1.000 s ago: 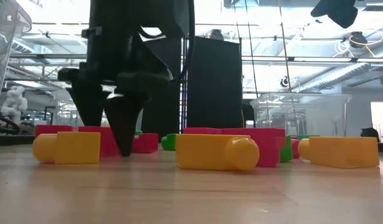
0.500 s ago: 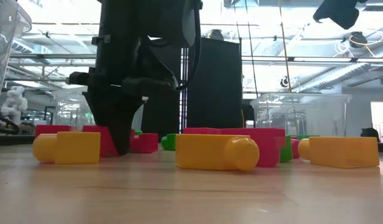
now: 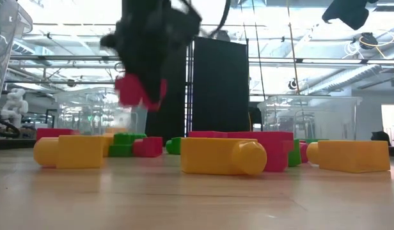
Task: Sort blocks
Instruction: Put the red game piece into the bottom transparent bin
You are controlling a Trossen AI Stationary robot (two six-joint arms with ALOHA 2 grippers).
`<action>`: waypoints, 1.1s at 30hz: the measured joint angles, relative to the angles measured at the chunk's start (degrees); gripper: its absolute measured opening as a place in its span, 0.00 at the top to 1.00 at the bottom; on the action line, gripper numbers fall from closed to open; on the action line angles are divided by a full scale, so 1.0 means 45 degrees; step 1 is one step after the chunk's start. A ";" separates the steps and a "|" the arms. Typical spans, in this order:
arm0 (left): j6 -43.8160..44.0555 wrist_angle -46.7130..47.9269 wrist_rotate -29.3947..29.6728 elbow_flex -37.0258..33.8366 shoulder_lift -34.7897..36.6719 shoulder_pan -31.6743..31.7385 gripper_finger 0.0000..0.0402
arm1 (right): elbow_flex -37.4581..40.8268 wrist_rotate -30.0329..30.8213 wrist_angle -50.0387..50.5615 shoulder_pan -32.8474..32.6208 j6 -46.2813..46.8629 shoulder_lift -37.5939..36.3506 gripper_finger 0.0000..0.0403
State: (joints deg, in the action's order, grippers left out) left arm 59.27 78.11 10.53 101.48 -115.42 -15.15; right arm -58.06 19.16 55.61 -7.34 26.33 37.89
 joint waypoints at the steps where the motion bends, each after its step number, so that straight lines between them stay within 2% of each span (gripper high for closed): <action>1: -0.0361 0.0569 0.0139 0.0635 0.0000 -0.0055 0.94 | 0.0000 0.0000 0.0003 0.0002 -0.0008 0.0000 0.98; 5: -0.1520 0.2564 0.0408 0.2989 0.0019 -0.0462 0.94 | 0.0000 0.0000 0.0000 -0.0002 -0.0010 0.0000 0.98; 10: -0.1761 0.2539 0.0024 0.4126 0.0978 -0.1326 0.94 | 0.0000 0.0000 0.0006 0.0002 -0.0010 -0.0005 0.98; 13: -0.1439 0.2575 -0.0007 0.4107 0.1835 -0.2065 0.94 | 0.0000 0.0000 0.0045 -0.0002 -0.0053 -0.0024 0.98; 19: 0.0816 0.2628 0.0012 0.4078 0.3346 -0.3833 0.95 | 0.0000 0.0005 0.0107 0.0002 -0.0342 -0.0024 0.98; 27: 0.3545 0.2625 0.0022 0.4005 0.3755 -0.6560 0.96 | 0.0000 -0.0019 0.0144 0.0002 -0.0471 -0.0048 0.98; 33: 0.5993 0.2645 -0.0039 0.2555 0.3740 -0.8041 0.96 | 0.0000 -0.0029 0.0175 0.0002 -0.0306 -0.0049 0.98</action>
State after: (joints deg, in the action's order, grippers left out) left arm 86.24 90.01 10.36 112.98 -98.59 -51.34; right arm -58.06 19.03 56.40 -7.33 24.95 37.67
